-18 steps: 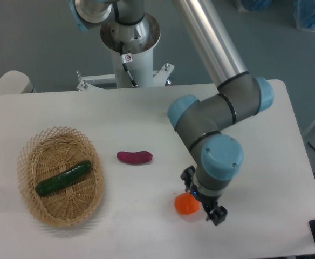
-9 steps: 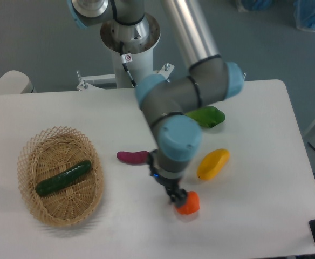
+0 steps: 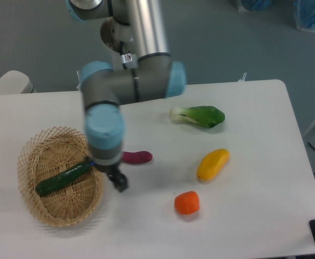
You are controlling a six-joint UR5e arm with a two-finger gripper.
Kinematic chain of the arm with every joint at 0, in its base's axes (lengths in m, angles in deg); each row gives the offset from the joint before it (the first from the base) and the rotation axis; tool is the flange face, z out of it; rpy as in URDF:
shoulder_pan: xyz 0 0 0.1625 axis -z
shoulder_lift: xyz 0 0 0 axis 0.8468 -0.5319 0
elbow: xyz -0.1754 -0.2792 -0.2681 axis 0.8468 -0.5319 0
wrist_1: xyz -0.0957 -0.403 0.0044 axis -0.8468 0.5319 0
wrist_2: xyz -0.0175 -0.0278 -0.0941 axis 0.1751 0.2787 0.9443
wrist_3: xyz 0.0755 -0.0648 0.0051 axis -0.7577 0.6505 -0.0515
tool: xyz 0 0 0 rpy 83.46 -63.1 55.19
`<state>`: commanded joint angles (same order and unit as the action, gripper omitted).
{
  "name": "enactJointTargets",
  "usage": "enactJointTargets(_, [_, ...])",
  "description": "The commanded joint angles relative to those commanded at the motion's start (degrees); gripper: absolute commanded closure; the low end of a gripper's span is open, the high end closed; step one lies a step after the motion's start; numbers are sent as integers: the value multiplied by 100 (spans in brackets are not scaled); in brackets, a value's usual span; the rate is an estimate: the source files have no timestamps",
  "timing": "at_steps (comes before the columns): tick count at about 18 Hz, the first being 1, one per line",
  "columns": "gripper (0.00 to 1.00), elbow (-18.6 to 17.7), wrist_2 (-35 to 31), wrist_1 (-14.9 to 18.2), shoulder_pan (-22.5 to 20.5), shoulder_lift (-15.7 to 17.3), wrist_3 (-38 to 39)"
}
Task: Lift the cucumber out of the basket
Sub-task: 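Swing the gripper over the wicker basket above the green cucumber, then lower the gripper and close it on the green cucumber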
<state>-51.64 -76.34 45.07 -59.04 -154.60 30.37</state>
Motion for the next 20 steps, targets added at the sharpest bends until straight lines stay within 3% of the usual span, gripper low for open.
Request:
enactJointTargets(6, [0,-140,-62,-440,405,-281,590])
enactJointTargets(12, [0,-387,-315,-976,572,-483,968])
enactJointTargets(14, [0,-387,-378,-1020,616,-501,995])
enactJointTargets(16, [25,-387,-387,-1020,616,-510,1004])
enactJointTargets(18, [70,-370,-387,-1020,616,-501,1039])
enactJointTargets(20, [92,-343,-387,-1020,616,-484,1039])
